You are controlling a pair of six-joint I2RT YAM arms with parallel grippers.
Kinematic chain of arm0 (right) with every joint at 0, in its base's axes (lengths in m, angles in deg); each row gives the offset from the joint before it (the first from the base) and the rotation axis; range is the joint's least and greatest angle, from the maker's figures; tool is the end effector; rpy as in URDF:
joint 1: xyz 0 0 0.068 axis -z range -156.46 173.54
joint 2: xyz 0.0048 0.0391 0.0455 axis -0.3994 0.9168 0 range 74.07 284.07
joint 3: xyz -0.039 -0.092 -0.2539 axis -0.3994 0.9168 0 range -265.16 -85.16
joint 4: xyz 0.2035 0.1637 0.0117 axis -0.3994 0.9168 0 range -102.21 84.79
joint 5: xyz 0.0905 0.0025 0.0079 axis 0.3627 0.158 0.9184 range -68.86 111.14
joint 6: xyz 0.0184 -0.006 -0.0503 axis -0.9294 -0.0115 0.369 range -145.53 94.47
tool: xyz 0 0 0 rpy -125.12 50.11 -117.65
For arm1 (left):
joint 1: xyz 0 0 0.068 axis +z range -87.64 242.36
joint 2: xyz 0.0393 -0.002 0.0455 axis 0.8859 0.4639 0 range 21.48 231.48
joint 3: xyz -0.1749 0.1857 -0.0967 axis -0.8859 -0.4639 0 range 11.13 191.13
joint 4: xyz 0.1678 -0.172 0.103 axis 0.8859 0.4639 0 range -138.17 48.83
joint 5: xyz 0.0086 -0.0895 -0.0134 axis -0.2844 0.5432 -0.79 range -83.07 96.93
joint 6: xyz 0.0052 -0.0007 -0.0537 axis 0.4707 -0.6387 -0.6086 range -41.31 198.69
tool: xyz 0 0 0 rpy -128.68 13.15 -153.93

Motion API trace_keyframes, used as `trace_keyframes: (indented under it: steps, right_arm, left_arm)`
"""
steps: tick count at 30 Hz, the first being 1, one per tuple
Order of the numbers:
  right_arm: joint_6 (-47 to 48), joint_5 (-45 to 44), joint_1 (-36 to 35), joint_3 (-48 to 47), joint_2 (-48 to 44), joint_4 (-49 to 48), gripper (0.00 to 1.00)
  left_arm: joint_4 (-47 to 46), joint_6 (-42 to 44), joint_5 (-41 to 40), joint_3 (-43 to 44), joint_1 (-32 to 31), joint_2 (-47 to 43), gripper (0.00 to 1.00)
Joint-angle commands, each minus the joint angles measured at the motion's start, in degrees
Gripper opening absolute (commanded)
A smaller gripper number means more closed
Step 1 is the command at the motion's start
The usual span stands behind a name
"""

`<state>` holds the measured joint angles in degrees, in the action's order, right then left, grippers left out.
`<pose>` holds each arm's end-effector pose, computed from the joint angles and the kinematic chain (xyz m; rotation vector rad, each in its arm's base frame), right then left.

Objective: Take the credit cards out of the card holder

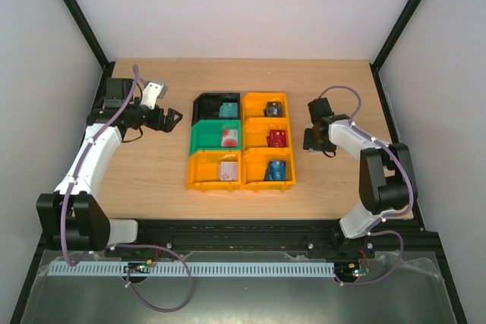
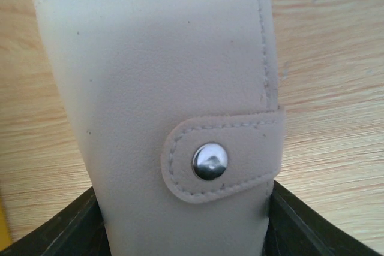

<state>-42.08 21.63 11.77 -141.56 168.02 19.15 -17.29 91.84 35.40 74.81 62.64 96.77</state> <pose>0.3019 0.0633 0.1729 0.1140 2.7812 0.1382 0.2826 -0.0155 0.3071 0.4972 2.1877 -0.4471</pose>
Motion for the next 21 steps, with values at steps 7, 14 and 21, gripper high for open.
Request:
trace_keyframes:
  steps: [7, 14, 21]
  right_arm:
    - [1.41, 3.5, -1.41, -10.73, -16.51, -1.21, 0.38]
    - [-3.52, 16.08, -15.0, -9.73, -25.44, -22.01, 0.29]
    - [-4.42, 17.02, -33.58, -10.16, -23.18, -40.81, 0.26]
  left_arm:
    - [10.3, 4.0, 3.06, 12.34, -0.46, -1.31, 1.0]
    - [14.3, -0.53, 11.29, 22.41, -7.37, -4.17, 1.0]
    - [18.44, -10.61, 15.06, 28.63, -15.15, -4.74, 0.99]
